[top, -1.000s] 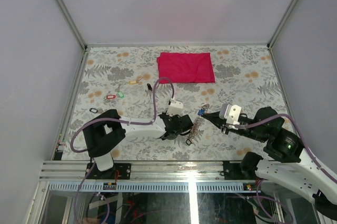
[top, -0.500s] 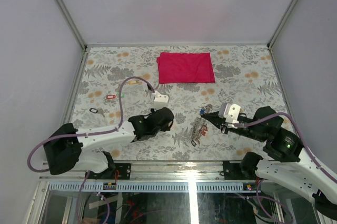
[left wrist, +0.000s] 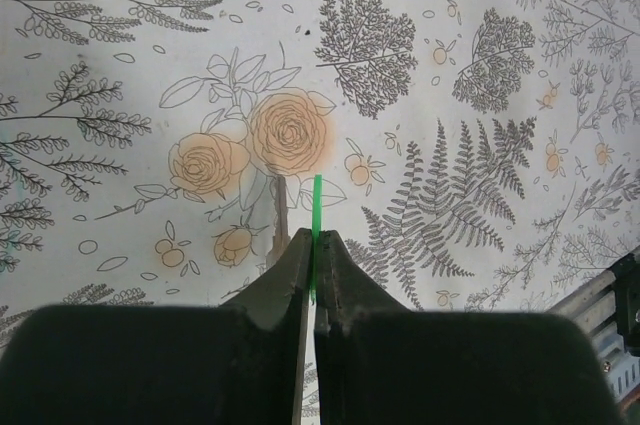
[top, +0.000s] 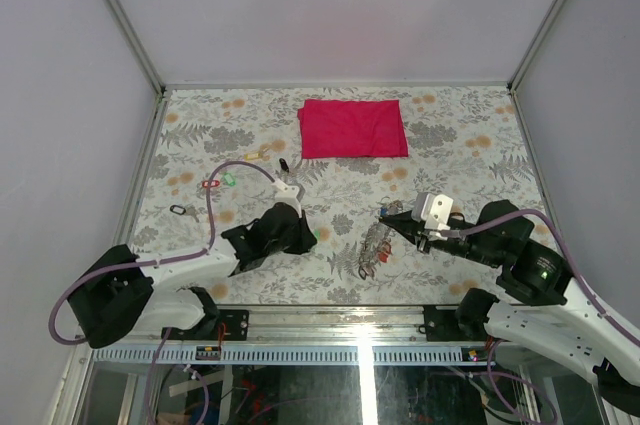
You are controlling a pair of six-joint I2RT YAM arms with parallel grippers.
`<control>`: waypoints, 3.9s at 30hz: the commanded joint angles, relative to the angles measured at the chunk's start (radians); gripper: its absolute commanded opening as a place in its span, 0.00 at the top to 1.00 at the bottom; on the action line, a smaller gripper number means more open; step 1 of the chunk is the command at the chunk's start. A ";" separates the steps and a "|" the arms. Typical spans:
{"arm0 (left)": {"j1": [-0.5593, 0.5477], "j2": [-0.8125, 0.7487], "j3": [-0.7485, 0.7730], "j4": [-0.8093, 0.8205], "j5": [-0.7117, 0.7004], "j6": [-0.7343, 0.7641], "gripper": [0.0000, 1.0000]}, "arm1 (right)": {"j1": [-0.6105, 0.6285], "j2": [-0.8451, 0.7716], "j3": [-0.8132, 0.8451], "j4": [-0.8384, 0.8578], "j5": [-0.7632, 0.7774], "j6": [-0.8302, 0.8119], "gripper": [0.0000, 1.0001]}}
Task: Put the keys on the keyring
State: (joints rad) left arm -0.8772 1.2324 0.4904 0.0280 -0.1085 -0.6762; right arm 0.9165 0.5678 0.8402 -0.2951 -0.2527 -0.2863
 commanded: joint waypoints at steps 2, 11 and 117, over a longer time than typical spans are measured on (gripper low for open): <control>0.090 -0.041 -0.083 0.198 0.131 -0.039 0.99 | 0.008 0.002 0.023 0.112 -0.011 0.019 1.00; 0.191 -0.041 -0.187 0.287 0.174 -0.088 0.97 | 0.007 0.011 0.019 0.119 -0.020 0.022 1.00; 0.191 0.204 0.260 -0.244 0.234 0.254 1.00 | 0.008 0.015 0.019 0.089 -0.040 0.053 1.00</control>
State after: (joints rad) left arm -0.6937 1.4311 0.7547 -0.3355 0.1951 -0.3737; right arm 0.9165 0.5972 0.8345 -0.2806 -0.2813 -0.2523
